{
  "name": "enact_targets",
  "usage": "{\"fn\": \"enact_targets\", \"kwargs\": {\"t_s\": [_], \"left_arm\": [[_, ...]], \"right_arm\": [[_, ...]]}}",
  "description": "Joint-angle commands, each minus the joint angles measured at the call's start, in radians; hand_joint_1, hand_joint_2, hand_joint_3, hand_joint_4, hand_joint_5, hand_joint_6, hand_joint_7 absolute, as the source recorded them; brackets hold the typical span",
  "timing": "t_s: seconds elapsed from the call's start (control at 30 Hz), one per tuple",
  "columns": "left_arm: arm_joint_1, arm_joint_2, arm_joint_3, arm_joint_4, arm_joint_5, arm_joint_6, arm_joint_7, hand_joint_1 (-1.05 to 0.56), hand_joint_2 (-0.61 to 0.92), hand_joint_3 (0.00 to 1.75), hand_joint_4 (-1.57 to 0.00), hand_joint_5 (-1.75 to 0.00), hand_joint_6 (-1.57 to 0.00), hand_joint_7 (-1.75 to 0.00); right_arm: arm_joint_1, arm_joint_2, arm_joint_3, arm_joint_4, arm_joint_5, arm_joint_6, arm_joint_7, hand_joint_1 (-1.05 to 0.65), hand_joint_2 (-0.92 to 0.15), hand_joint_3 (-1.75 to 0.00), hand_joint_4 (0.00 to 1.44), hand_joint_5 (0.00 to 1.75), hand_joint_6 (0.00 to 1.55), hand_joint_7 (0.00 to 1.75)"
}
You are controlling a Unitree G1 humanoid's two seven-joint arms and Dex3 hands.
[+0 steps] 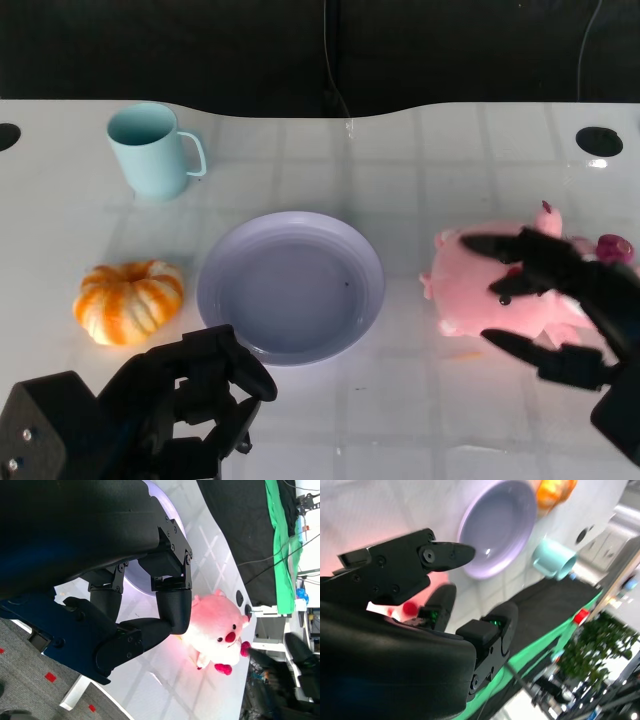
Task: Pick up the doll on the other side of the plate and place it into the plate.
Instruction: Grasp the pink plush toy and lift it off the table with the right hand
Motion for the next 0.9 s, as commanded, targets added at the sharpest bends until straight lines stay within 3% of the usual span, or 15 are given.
{"fn": "enact_targets", "kwargs": {"t_s": [0.03, 0.23, 0.47, 0.7, 0.9], "left_arm": [[0.008, 0.013, 0.006, -0.016, 0.001, 0.002, 0.001, -0.32, 0.63, 0.97, -0.59, -1.74, -0.70, -1.35], [0.014, 0.015, 0.005, -0.024, 0.002, 0.002, 0.000, -0.32, 0.64, 0.95, -0.60, -1.74, -0.69, -1.34], [0.018, 0.016, 0.004, -0.047, 0.004, 0.029, 0.006, -0.32, 0.63, 0.96, -0.61, -1.74, -0.70, -1.34], [0.019, 0.014, 0.000, -0.048, 0.013, 0.021, 0.008, -0.32, 0.62, 0.98, -0.61, -1.74, -0.70, -1.34], [0.022, 0.013, -0.001, -0.050, 0.013, 0.016, 0.006, -0.32, 0.62, 0.98, -0.61, -1.73, -0.70, -1.33]], "right_arm": [[-0.039, -0.055, -0.019, -0.053, -0.074, 0.088, 0.017, -0.46, -0.92, -0.03, 0.00, 0.60, 0.09, 0.09], [-0.113, -0.136, 0.025, -0.094, -0.274, 0.262, 0.084, -0.59, -0.91, -0.02, 0.00, 0.48, 0.01, 0.05], [-0.217, -0.236, 0.119, -0.031, -0.498, 0.327, 0.197, -0.64, -0.87, 0.00, 0.00, 0.33, 0.05, 0.05], [-0.299, -0.262, 0.201, 0.078, -0.626, 0.357, 0.324, -0.69, -0.87, 0.00, 0.00, 0.36, 0.10, 0.07], [-0.331, -0.248, 0.235, 0.179, -0.662, 0.346, 0.337, -0.68, -0.86, 0.00, 0.00, 0.35, 0.11, 0.06]]}}
